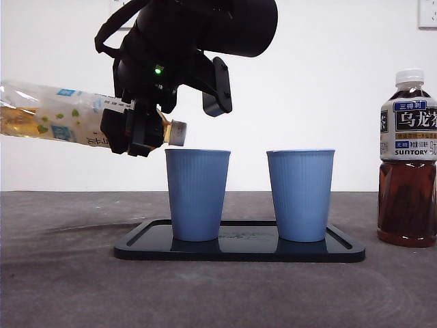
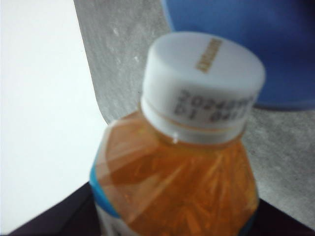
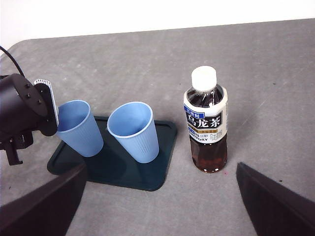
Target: Pour the drink into the cup
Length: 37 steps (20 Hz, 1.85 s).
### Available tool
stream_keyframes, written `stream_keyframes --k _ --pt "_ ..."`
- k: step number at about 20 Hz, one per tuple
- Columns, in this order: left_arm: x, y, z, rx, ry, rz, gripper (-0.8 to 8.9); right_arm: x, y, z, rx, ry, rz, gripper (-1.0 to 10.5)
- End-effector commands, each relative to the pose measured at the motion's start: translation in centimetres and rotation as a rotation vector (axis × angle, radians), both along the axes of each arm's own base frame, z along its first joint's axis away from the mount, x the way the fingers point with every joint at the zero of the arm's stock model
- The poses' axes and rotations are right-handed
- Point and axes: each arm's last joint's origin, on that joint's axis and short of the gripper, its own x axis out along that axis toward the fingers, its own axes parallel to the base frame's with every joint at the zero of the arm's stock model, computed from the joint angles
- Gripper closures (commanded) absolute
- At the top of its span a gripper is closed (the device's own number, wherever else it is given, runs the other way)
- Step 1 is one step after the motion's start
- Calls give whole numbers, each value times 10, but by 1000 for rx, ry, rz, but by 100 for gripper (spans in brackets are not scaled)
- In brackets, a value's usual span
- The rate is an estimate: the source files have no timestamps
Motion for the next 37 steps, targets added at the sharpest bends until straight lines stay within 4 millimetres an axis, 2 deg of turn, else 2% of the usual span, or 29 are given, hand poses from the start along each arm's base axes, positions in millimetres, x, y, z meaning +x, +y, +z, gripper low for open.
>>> stream_keyframes --k 1,7,12,20,27,32,37 --pt "-3 -10 7 29 -59 -18 610 -1 0 4 -2 -17 8 461" --pt "-9 -13 27 -82 -158 24 610 -1 -1 5 -9 -30 -12 461" --pt "-17 -5 54 -312 -176 64 610 -1 -1 5 -12 -29 -14 461" --pt "-21 32 102 -775 -179 198 610 -1 -1 5 -24 -34 -8 461" --pt "-20 69 138 -1054 -283 252 610 -1 -1 5 -44 -41 5 461" --pt "-20 95 142 -1219 -329 252 610 -1 -1 5 -59 -48 11 461" --pt "-16 116 128 -1320 -360 253 610 -1 -1 6 -56 -55 11 461"
